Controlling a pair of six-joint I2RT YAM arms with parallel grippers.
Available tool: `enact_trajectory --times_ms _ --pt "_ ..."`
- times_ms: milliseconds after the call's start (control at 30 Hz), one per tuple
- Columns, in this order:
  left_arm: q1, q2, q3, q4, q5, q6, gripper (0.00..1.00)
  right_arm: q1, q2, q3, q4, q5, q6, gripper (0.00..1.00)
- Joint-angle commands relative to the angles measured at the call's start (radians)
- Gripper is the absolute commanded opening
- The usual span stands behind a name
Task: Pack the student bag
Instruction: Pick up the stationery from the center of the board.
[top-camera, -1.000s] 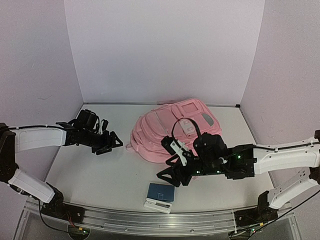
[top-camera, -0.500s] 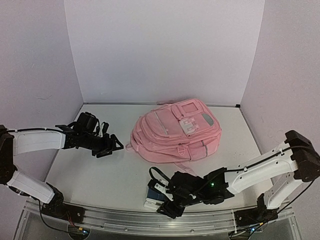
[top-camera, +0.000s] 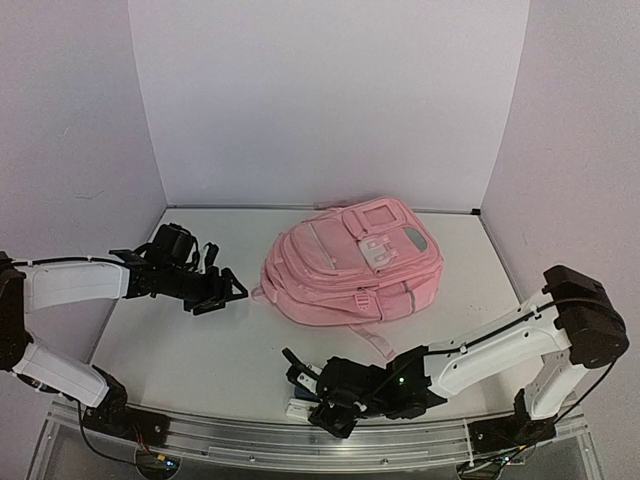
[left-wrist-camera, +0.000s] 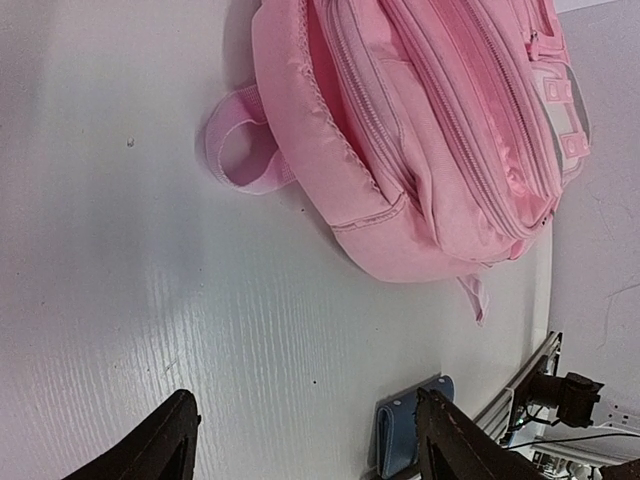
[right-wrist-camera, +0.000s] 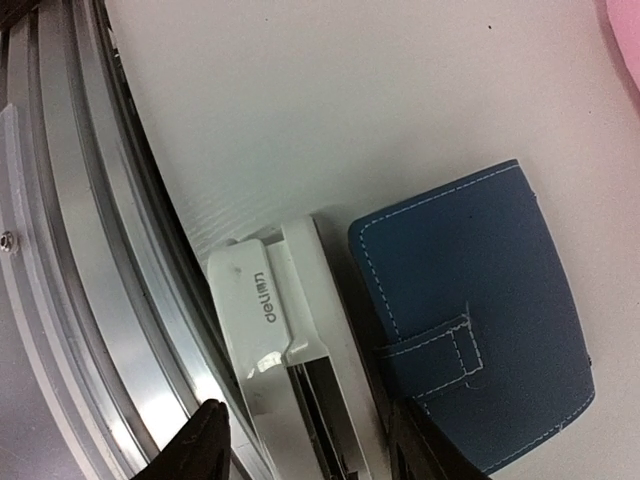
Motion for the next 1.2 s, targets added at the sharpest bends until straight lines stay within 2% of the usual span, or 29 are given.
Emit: enact_trajectory --times_ms 0,67,200,367,433,500,567,767,900,1167 --pt "-0.003 -0.036 0.019 0.009 0.018 0.031 0.75 0.008 0.041 0.04 -0.038 0.059 0.028 0.43" --pt "-0.004 -0.036 0.018 0.008 0.024 0.034 0.75 0.008 0.061 0.049 -0.044 0.059 0.029 0.43" --pt "-0.003 -0.038 0.018 0.003 0.032 0.042 0.75 0.018 0.085 0.062 -0.048 0.044 0.023 0.52" --pt "-0.003 -0.043 0.019 -0.002 0.032 0.046 0.75 0.02 0.105 0.071 -0.054 0.042 0.027 0.57" --pt "-0.003 -0.043 0.02 -0.001 0.034 0.047 0.75 0.02 0.11 0.074 -0.06 0.058 0.035 0.5" --pt "-0.005 -0.044 0.02 0.011 0.056 0.056 0.75 0.02 0.104 0.073 -0.062 0.077 0.042 0.36" --pt "-0.011 -0.044 0.021 0.026 0.088 0.074 0.75 0.02 0.08 0.072 -0.06 0.085 0.048 0.29" --pt "-0.064 -0.052 0.037 0.087 0.182 0.133 0.75 -0.016 -0.075 0.108 -0.06 0.073 0.072 0.19" --pt "-0.078 -0.074 0.028 0.165 0.267 0.144 0.74 -0.13 -0.171 0.101 -0.058 -0.062 0.071 0.15" --pt "-0.148 -0.092 0.054 0.168 0.29 0.159 0.74 -0.384 -0.24 0.115 -0.051 -0.552 -0.002 0.13"
